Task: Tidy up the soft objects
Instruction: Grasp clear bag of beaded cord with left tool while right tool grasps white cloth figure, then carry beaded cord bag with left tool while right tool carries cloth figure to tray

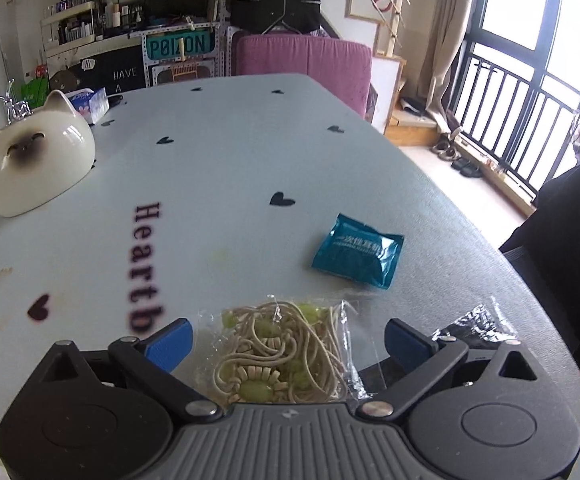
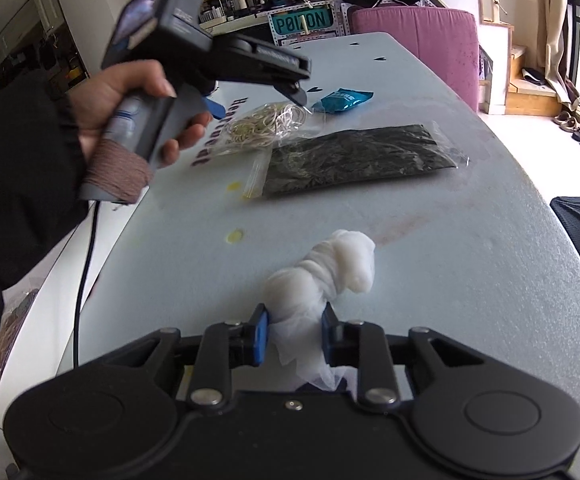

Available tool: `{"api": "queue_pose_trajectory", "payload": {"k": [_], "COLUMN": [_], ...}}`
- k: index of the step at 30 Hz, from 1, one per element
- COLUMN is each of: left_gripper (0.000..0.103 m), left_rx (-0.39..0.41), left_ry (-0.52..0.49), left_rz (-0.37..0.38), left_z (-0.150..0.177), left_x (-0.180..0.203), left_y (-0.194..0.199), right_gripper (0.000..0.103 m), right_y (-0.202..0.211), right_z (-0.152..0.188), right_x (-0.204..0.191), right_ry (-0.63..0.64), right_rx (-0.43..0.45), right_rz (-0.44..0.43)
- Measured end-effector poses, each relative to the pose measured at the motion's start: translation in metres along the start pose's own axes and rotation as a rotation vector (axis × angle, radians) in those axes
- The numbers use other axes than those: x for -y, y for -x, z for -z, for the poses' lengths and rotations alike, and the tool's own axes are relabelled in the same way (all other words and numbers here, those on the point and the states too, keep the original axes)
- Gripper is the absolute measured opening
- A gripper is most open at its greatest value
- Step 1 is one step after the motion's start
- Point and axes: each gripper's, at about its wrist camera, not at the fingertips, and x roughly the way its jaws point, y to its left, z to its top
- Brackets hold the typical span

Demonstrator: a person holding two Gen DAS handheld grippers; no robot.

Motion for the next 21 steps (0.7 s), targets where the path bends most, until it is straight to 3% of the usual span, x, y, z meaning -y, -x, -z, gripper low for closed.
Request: {"api": "queue_pose_trajectory", "payload": {"k": [2, 8, 15, 21], "left_gripper": [0.086, 0.069, 0.063, 0.063], "left_rx": [-0.019, -0.026, -0.028, 0.039], "left_ry": [-0.013, 0.004, 0.042, 0.098], "left_rz": [-0.013, -0.029, 0.0, 0.053], "left_z": [0.001, 0.009, 0.02, 0.032], "left_x": [0.002, -0.005, -0.011, -0.011], "left_y": [-0.006, -0.004, 0.022, 0.07], "right_gripper": [0.027, 0.026, 0.026, 0.026], "right_y": [0.0, 0.002, 0.016, 0.03], "right_z": [0.0, 0.001, -0.001, 0.002], "right_x": [-0.001, -0.002, -0.004, -0.004], "right_ry": [0.0, -0.005, -0.016, -0.024], "right_rx": [-0.002, -0.009, 0.032, 0.061], "right_rz": [0.001, -0.002, 0.005, 0.014]}}
